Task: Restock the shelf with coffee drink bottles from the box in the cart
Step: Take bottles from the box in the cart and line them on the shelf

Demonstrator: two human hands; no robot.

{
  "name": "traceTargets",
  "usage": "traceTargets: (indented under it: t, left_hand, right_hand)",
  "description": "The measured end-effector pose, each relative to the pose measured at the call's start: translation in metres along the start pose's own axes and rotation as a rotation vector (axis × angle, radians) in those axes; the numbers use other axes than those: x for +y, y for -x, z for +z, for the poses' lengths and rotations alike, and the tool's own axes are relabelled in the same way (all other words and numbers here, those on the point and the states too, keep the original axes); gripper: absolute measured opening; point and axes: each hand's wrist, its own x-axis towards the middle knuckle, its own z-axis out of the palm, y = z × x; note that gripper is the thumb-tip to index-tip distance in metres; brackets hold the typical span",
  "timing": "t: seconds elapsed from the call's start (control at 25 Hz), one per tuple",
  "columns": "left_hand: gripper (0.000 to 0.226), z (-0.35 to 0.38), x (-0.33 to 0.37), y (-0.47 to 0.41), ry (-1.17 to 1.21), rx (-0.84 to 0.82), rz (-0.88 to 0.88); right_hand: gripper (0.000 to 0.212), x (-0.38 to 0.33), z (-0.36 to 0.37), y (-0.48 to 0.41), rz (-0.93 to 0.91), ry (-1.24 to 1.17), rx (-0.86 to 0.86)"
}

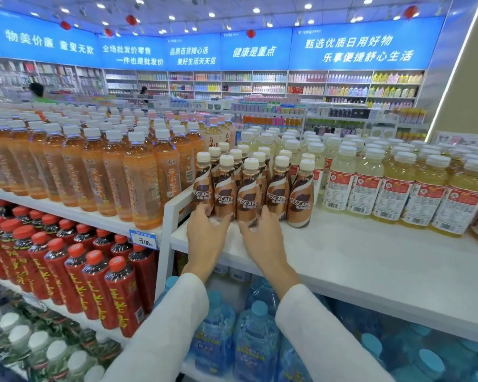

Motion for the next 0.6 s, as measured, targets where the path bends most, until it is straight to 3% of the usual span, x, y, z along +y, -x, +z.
traceTargets:
  t: [0.2,0.32,0.48,0.6]
  left_hand:
    - [0.038,-0.063,-0.028,0.068,-0.048,0.049,0.03]
    - [0.029,-0.104,-0.057,0.129,-0.103,0.141,-0.051]
    - [0.035,-0.162,-0.109,0.212,-0.216,0.268,-0.248]
    - [0.043,-0.203,-0.146,0.27,-0.245,0.366,-0.426]
  right_hand:
    - [0.041,0.006,-0.023,0.09,-0.173,-0.071,-0.097]
    - [0.027,0.008,-0.015,0.137,-0.233,-0.171,-0.211]
    - [0.035,0.018,0.038,0.194,-0.308,-0.102,-0.482]
    - [0.041,0.025,0.085,0.235,-0.261,-0.061,-0.685]
